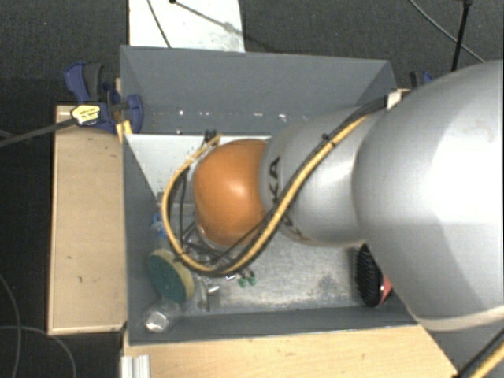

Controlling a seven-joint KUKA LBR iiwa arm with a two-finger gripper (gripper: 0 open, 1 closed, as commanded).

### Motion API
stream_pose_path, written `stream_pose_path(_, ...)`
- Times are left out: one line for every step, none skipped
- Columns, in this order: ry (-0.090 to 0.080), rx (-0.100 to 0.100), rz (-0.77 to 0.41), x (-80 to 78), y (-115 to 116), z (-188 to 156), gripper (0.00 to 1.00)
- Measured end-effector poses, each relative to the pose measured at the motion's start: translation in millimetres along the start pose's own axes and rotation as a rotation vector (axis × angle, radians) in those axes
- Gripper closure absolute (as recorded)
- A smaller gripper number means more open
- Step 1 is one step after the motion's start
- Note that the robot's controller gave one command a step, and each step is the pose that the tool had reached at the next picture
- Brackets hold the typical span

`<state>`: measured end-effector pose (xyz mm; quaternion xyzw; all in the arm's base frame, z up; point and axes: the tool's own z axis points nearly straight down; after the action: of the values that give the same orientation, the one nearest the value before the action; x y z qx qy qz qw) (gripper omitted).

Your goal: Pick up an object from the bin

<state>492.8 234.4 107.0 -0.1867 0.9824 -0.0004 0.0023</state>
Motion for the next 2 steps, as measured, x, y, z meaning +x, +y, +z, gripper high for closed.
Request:
stream_pose_path(-0.003, 0.013, 0.078, 3.4, 6.1, 34.9, 0.0)
stream_pose_path(0.0, 0.014, 0.079, 4.4, 5.3, 35.4, 1.0)
